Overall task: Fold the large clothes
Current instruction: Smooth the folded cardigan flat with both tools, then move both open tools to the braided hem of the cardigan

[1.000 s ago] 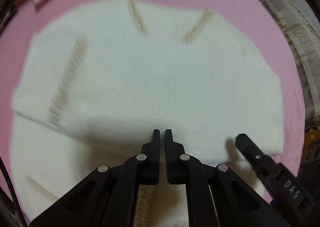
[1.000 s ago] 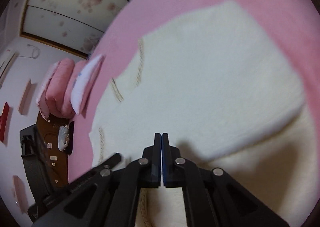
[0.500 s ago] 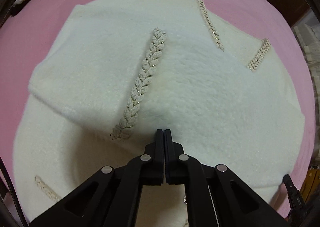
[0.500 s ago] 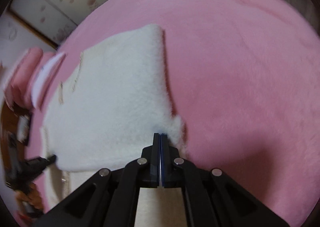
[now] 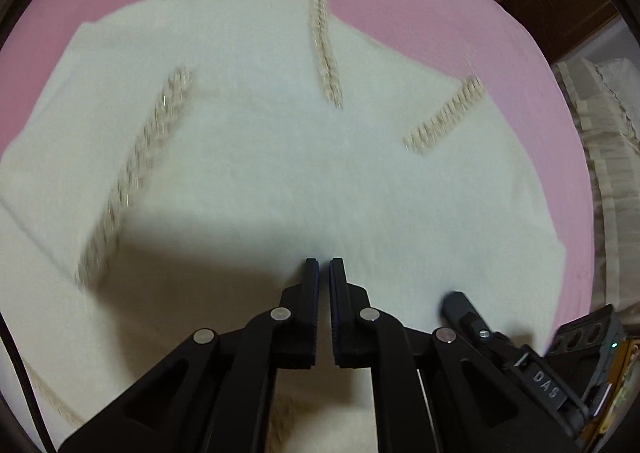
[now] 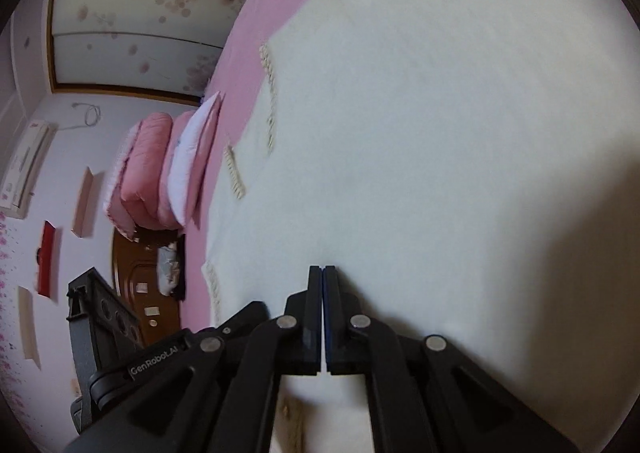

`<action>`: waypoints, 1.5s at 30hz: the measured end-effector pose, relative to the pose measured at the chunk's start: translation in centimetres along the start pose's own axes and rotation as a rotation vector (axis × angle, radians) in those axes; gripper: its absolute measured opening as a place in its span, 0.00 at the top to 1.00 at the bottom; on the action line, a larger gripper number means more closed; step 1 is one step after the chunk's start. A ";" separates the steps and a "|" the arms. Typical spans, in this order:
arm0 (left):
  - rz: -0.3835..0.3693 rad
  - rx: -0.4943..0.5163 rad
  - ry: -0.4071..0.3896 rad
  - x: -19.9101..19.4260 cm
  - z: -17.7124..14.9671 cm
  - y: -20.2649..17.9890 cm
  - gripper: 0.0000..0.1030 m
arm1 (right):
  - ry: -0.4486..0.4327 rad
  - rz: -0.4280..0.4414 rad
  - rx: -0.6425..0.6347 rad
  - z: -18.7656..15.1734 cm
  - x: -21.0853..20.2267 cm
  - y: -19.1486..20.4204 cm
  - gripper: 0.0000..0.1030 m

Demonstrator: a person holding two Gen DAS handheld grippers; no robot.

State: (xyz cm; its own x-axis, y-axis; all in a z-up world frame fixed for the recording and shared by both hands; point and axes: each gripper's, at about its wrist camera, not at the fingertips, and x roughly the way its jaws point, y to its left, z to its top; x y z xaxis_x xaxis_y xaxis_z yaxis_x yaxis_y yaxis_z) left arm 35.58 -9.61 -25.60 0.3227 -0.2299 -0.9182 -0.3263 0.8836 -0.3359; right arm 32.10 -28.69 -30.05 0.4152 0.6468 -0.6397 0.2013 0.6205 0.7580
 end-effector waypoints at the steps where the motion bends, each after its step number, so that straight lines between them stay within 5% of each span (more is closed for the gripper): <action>1: 0.011 -0.004 -0.023 0.1 0.9 0.2 0.97 | 0.007 -0.034 -0.040 1.1 0.1 0.1 1.00; 6: 0.193 0.006 -0.123 0.0 5.3 3.9 0.97 | -0.080 -0.183 -0.221 7.4 -3.5 -0.2 1.00; 9: 0.116 -0.057 -0.102 0.4 6.7 6.3 0.98 | -0.192 -0.311 -0.198 10.5 -7.7 -2.4 1.00; 11: 0.080 -0.072 -0.098 0.5 6.9 7.0 0.99 | -0.227 -0.322 -0.167 11.1 -10.0 -4.1 1.00; 14: 0.092 -0.050 -0.107 0.5 6.7 6.9 0.99 | -0.226 -0.288 -0.146 10.7 -10.9 -4.8 1.00; 18: 0.147 0.000 -0.107 -0.5 5.5 5.8 0.99 | -0.199 -0.390 -0.198 9.5 -10.3 -3.4 1.00; 26: 0.150 0.033 -0.073 -2.5 0.6 6.4 0.99 | -0.084 -0.474 -0.218 3.5 -11.6 -2.7 1.00; 31: 0.198 0.114 -0.123 -4.8 -3.3 6.0 0.98 | -0.153 -0.491 -0.225 -0.8 -13.8 -1.9 1.00; 32: 0.217 0.114 -0.129 -5.1 -3.9 6.1 0.90 | -0.154 -0.487 -0.207 -1.4 -13.9 -1.8 1.00; 33: 0.248 0.105 -0.127 -6.0 -4.9 6.4 0.64 | -0.139 -0.475 -0.175 -2.6 -14.1 -1.8 1.00; 35: 0.241 0.087 -0.116 -6.9 -6.3 6.5 0.39 | -0.103 -0.482 -0.141 -4.7 -13.8 -1.6 1.00; 39: 0.225 0.110 -0.085 -10.3 -10.6 8.8 0.39 | -0.059 -0.560 -0.123 -11.3 -13.4 -1.4 0.98; 45: 0.219 0.180 -0.031 -15.3 -16.7 12.4 0.35 | -0.020 -0.529 -0.093 -19.1 -14.0 0.4 0.98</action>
State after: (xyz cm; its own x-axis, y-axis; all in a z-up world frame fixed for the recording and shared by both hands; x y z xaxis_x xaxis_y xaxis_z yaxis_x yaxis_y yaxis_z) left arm 11.80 -1.97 -19.21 0.2901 -0.0158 -0.9569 -0.2290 0.9697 -0.0854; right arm 9.44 -29.01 -23.24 0.2955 0.2267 -0.9281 0.3092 0.8965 0.3174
